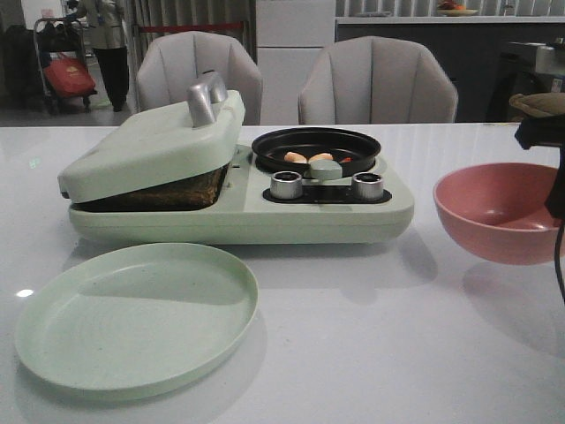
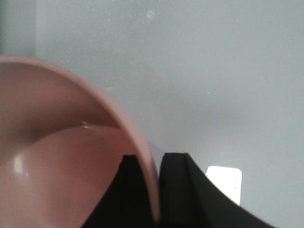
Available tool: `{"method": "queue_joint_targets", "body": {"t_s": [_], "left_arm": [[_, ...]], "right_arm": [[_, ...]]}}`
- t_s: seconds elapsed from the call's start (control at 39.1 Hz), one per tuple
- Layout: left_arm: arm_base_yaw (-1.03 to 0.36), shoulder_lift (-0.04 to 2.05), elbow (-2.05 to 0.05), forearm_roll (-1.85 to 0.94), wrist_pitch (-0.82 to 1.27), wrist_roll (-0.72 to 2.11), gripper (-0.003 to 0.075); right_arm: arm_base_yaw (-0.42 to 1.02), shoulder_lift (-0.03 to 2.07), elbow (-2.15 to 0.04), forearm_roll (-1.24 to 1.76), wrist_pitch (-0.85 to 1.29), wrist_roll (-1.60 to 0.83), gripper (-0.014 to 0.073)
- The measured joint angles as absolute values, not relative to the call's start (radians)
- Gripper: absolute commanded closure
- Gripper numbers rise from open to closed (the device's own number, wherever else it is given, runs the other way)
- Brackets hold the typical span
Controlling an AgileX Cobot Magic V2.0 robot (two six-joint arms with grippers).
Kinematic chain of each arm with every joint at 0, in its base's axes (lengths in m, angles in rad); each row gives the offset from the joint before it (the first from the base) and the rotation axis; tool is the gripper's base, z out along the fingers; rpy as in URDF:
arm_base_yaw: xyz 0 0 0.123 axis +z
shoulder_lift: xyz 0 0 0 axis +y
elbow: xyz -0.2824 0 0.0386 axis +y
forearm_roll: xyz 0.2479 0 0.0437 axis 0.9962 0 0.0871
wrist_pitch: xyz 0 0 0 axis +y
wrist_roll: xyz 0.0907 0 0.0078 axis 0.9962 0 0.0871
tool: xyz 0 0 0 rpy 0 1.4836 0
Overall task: Make breakfast with bread and shrimp
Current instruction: 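Lower the empty pink bowl back onto the table and release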
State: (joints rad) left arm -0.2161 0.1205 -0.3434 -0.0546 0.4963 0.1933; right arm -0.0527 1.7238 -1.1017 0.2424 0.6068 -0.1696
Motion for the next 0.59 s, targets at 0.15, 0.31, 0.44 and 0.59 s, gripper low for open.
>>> {"method": "queue_joint_targets", "body": {"t_s": [0.15, 0.31, 0.44, 0.59], "left_arm": [[-0.216, 0.121, -0.343, -0.055, 0.496, 0.193, 0.0606], [-0.216, 0.121, -0.343, -0.055, 0.496, 0.193, 0.0606], [-0.216, 0.121, -0.343, -0.055, 0.496, 0.193, 0.0606], [-0.216, 0.121, -0.343, -0.055, 0.496, 0.193, 0.0606]], "right_arm": [[-0.053, 1.759, -1.102, 0.249, 0.584, -0.170, 0.0326], [-0.053, 1.764, -1.102, 0.244, 0.573, -0.170, 0.0144], [-0.053, 1.764, -1.104, 0.201, 0.589, -0.167, 0.0100], [-0.050, 1.714, -1.145, 0.153, 0.666, -0.167, 0.0101]]}}
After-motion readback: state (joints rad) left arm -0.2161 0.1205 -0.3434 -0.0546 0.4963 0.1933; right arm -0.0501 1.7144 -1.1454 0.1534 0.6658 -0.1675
